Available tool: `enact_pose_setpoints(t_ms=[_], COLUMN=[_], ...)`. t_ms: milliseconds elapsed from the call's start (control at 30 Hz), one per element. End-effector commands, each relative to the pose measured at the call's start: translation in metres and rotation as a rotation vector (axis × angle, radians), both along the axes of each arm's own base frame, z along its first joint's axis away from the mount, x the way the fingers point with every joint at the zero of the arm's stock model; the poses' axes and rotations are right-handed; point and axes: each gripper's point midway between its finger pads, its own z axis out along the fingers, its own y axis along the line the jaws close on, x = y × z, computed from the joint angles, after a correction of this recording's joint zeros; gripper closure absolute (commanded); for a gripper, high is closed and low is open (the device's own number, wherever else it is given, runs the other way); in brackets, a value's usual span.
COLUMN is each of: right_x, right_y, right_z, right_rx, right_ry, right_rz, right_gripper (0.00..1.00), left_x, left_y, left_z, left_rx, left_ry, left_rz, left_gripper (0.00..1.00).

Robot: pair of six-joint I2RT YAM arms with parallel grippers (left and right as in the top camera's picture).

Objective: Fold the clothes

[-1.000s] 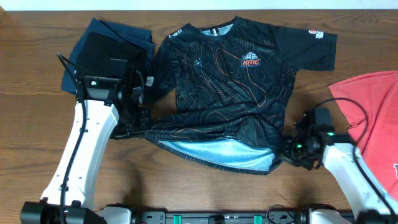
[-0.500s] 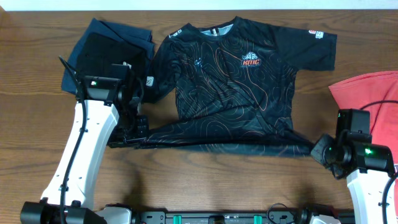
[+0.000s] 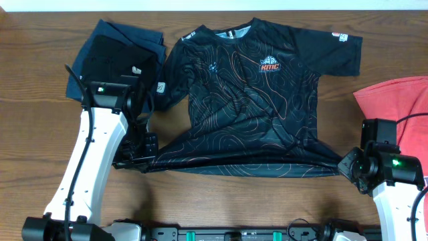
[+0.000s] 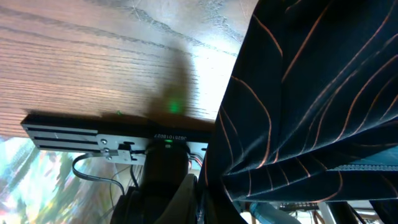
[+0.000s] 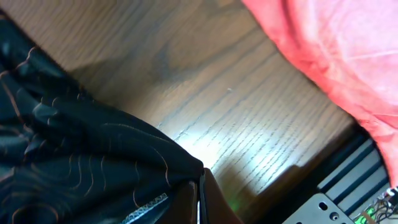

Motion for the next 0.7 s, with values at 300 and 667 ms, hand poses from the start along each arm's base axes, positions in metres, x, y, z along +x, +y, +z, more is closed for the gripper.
enact_pose_setpoints(t_ms=[300,667], right_x=[-0.005,-0.003], right_y=[-0.028,-0.035], right_z=[0.010,0.013], right_rx=[-0.148,-0.171], right_ry=[-0.005,-0.019], right_rz=[-0.116,-0.138], right_gripper=[0.99,0.75], left_x=[-0.014,-0.026], left_y=[-0.015,-0.022], left_z=[0.010,0.016], left_rx=[-0.094,-0.136], left_ry=[0.050,0.106], left_rz=[0.029,0.044], left_gripper=[0.94,0.53])
